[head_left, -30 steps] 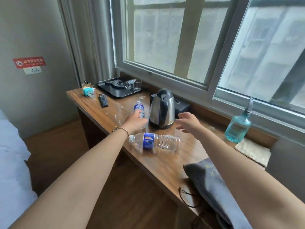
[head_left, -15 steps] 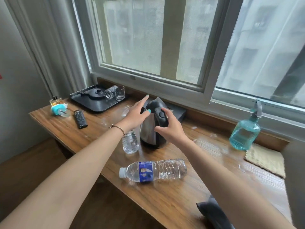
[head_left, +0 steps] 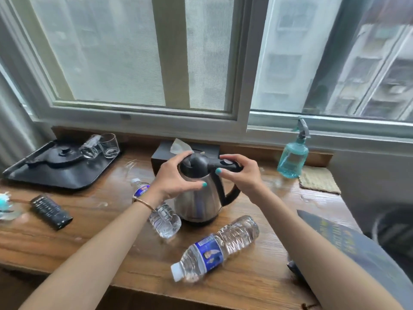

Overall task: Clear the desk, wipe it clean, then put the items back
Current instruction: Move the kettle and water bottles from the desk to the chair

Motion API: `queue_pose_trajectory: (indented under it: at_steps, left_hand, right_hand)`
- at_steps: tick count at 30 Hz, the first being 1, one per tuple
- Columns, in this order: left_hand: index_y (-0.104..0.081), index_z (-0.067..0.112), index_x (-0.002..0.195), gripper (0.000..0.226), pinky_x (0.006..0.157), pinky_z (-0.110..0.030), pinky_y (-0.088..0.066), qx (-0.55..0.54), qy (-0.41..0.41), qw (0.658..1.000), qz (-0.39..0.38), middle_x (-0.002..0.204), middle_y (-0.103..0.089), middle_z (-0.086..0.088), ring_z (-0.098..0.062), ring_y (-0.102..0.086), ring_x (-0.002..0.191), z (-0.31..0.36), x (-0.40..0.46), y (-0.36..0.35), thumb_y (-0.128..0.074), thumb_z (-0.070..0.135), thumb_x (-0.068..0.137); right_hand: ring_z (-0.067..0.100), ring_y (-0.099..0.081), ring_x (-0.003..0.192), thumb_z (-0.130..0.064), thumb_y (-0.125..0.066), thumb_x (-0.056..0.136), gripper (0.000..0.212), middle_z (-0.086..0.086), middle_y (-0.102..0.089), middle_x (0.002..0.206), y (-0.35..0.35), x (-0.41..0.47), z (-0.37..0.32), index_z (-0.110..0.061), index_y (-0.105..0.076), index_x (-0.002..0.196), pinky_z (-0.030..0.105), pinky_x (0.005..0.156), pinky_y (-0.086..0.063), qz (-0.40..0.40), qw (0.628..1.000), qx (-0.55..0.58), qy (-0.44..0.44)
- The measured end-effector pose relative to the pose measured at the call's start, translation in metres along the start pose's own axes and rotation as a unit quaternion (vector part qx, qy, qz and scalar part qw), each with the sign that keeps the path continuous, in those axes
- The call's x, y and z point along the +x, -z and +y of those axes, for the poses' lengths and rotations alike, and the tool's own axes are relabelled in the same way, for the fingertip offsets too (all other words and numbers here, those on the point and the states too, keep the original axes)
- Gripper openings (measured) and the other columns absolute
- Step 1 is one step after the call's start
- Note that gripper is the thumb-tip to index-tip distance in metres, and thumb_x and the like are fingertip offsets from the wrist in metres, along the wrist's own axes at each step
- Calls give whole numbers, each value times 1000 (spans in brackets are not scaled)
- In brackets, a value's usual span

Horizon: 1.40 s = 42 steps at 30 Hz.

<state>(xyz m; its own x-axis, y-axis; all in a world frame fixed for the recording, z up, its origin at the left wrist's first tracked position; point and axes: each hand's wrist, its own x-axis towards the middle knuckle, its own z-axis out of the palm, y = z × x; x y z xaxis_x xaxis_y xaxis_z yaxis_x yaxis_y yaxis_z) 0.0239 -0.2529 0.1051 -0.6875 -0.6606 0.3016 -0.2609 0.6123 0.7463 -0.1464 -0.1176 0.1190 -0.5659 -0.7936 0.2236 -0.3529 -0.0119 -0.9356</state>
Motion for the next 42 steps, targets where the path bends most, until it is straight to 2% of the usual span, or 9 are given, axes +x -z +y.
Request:
queue_pose_trajectory:
  at_steps: [4, 8, 15, 20, 24, 28, 33, 36, 42]
  left_hand:
    - [-51, 21, 137, 95, 96, -6, -39, -17, -56, 998, 4, 129, -58, 8, -5, -53, 117, 27, 10, 5, -93, 38, 53]
    - [-54, 21, 132, 95, 101, -23, -44, -35, -139, 990, 11, 124, -57, 5, -8, -54, 116, 75, 21, -2, -90, 44, 48]
    - [-56, 25, 123, 86, 95, -31, -49, -119, -223, 968, 5, 115, -58, 7, -12, -57, 109, 151, 15, -63, -90, 45, 46]
    - [-59, 23, 122, 88, 94, -29, -49, -137, -252, 957, -37, 116, -60, 8, -10, -58, 108, 222, 5, -128, -88, 54, 46]
    - [-61, 21, 120, 88, 92, -22, -47, -139, -284, 946, -68, 113, -63, 7, -7, -59, 106, 275, -11, -187, -84, 62, 45]
    - [-63, 24, 120, 89, 93, -25, -50, -174, -285, 939, -84, 112, -64, 9, -3, -62, 104, 325, -34, -256, -88, 59, 42]
    - [-61, 29, 119, 87, 91, -11, -44, -199, -295, 926, -129, 112, -64, 11, 1, -61, 103, 381, -65, -351, -86, 62, 43]
    - [-61, 33, 119, 87, 88, -6, -42, -192, -270, 928, -170, 112, -64, 16, 9, -59, 102, 406, -79, -407, -84, 64, 41]
    - [-59, 42, 121, 89, 98, -30, -49, -151, -201, 942, -220, 115, -63, 24, 8, -58, 108, 425, -77, -514, -84, 64, 38]
  right_hand:
    - [-10, -63, 77, -4, -84, 70, 41, -7, -69, 93, 18, -12, -19, -15, -72, 108, 7, 70, -46, 61, 998, 23, 11]
    - [3, -66, 84, 1, -83, 69, 41, 1, -71, 96, 56, -28, -40, -18, -72, 103, 17, 80, -50, 118, 990, 66, 45]
    - [7, -66, 84, -4, -85, 62, 40, -5, -73, 87, 142, -83, -57, -20, -73, 97, 20, 81, -52, 203, 974, 81, 60]
    - [1, -66, 80, -3, -82, 63, 38, -5, -71, 86, 222, -135, -58, -14, -70, 97, 14, 76, -51, 261, 962, 55, 64]
    - [5, -66, 87, -17, -82, 58, 43, 1, -71, 93, 289, -180, -44, -13, -71, 100, 19, 86, -51, 293, 954, 27, 54]
    - [2, -67, 90, -10, -84, 65, 41, -3, -73, 97, 366, -229, -27, -15, -72, 104, 16, 84, -50, 299, 954, -2, 35]
    - [3, -67, 92, -3, -83, 67, 42, -1, -73, 99, 459, -294, 7, -15, -71, 106, 17, 85, -51, 331, 943, -31, 26]
    - [10, -68, 98, -12, -84, 63, 43, 0, -73, 103, 505, -321, 35, -20, -71, 103, 22, 90, -53, 354, 935, -33, -15]
    - [9, -65, 104, -14, -85, 65, 42, -2, -71, 109, 581, -334, 104, -27, -70, 102, 18, 86, -52, 364, 927, -31, -85]
